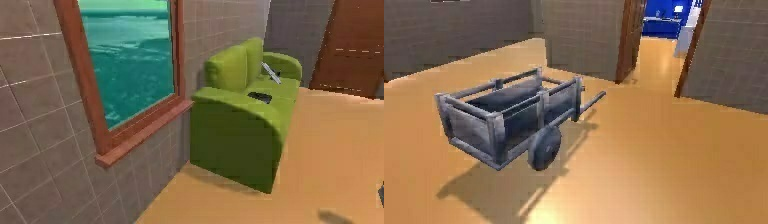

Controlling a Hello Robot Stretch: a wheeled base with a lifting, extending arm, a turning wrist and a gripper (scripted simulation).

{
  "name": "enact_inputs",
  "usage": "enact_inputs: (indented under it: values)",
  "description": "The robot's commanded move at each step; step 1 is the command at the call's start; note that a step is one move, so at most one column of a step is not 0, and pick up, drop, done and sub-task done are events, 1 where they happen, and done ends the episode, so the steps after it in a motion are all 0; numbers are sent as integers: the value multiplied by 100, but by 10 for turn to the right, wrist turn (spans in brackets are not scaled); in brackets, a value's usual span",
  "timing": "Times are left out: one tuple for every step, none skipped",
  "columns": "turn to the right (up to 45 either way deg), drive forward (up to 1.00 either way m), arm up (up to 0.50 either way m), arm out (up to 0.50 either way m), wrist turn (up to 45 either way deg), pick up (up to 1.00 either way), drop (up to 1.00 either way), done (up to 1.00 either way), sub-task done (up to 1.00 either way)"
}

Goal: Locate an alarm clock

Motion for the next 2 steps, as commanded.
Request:
enact_inputs:
  values:
    - [450,0,0,0,0,0,0,0,0]
    - [450,0,0,0,0,0,0,0,0]
